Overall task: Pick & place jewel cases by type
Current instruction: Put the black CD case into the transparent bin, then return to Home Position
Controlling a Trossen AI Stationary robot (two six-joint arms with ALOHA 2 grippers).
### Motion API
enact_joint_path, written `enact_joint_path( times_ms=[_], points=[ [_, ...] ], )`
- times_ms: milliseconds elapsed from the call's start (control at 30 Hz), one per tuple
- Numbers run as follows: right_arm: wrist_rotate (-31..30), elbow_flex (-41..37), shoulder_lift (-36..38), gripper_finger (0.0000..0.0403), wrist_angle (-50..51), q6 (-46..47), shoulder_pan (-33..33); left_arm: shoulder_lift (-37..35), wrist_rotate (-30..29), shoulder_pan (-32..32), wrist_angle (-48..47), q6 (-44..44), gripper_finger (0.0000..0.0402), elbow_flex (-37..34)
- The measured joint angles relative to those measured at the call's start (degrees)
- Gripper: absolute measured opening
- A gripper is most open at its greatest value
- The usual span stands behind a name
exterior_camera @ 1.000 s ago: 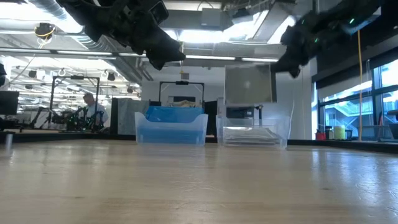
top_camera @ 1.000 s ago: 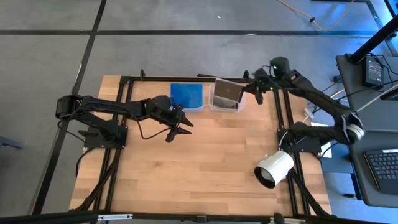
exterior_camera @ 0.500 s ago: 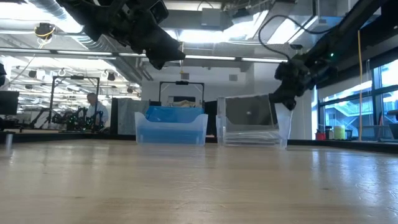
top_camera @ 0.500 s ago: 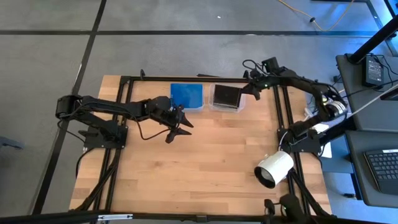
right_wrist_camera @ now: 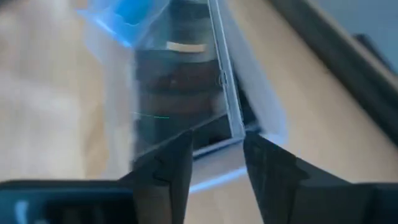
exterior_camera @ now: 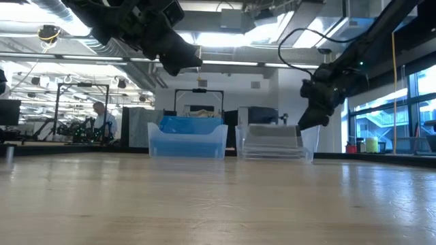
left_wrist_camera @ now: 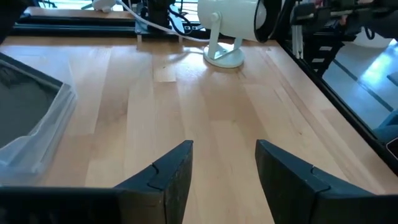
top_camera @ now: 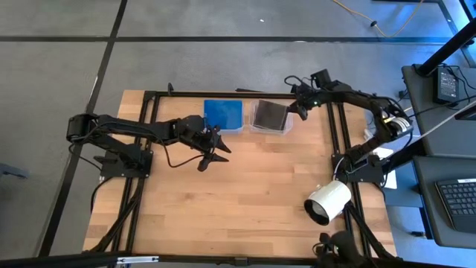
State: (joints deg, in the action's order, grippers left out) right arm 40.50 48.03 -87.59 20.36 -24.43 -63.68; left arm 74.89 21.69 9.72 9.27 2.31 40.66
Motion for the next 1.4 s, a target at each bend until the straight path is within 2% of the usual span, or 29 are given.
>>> enact_joint_path(
  times_ms=[167, 333, 433, 533, 600, 633, 733, 800, 900, 967, 1033, 1133, 1400],
  points=[
    [-3.5, 0.3, 2.6, 0.0173, -1.9, 0.7, 0.1, 0.0, 0.0, 0.1, 0.0, 0.0, 0.0172, 0.0],
    [-6.9, 2.6, 8.1, 0.0178, -3.6, 5.2, 0.4, -1.0, 1.0, 0.6, 2.8, -0.9, 0.0169, 0.0],
    [-5.3, 2.9, 13.6, 0.0178, -3.1, 6.4, 2.3, -3.6, 7.3, 2.8, 3.0, -1.2, 0.0171, 0.0],
    [-2.1, 2.9, 21.1, 0.0178, -2.2, 8.8, 7.4, -6.6, 16.0, 6.0, 5.0, -1.7, 0.0173, 0.0],
    [-3.7, 2.1, 26.6, 0.0178, -3.2, 12.1, 12.9, -8.3, 20.0, 8.3, 6.4, -1.7, 0.0173, 0.0],
    [-6.7, 1.3, 29.4, 0.0178, -3.5, 13.8, 16.2, -9.2, 20.8, 9.6, 6.1, -2.0, 0.0172, 0.0],
    [-17.8, -3.0, 37.4, 0.0179, -4.5, 17.0, 27.2, -11.8, 20.8, 13.2, 5.8, -4.0, 0.017, -1.9],
    [-21.2, -8.0, 43.0, 0.0179, -7.1, 20.9, 33.8, -14.3, 20.9, 15.1, 6.7, -5.7, 0.0169, -4.8],
    [-22.3, -17.2, 51.2, 0.0179, -17.7, 27.0, 41.9, -20.2, 19.6, 17.2, 13.5, -8.5, 0.0169, -11.4],
    [-28.2, -23.1, 55.2, 0.0179, -26.8, 28.7, 46.1, -24.2, 15.6, 17.8, 21.1, -11.0, 0.0169, -16.9],
    [-34.6, -26.9, 57.8, 0.0179, -30.6, 28.5, 49.1, -27.9, 9.9, 18.0, 28.2, -13.1, 0.0169, -22.2],
    [-39.7, -30.3, 59.7, 0.0179, -30.3, 28.5, 52.0, -32.6, 4.2, 18.0, 32.8, -14.4, 0.0169, -29.5],
    [-40.9, -36.4, 61.3, 0.0179, -36.0, 27.4, 54.6, -42.6, 3.6, 20.2, 33.0, -17.7, 0.0171, -39.3]
  ],
)
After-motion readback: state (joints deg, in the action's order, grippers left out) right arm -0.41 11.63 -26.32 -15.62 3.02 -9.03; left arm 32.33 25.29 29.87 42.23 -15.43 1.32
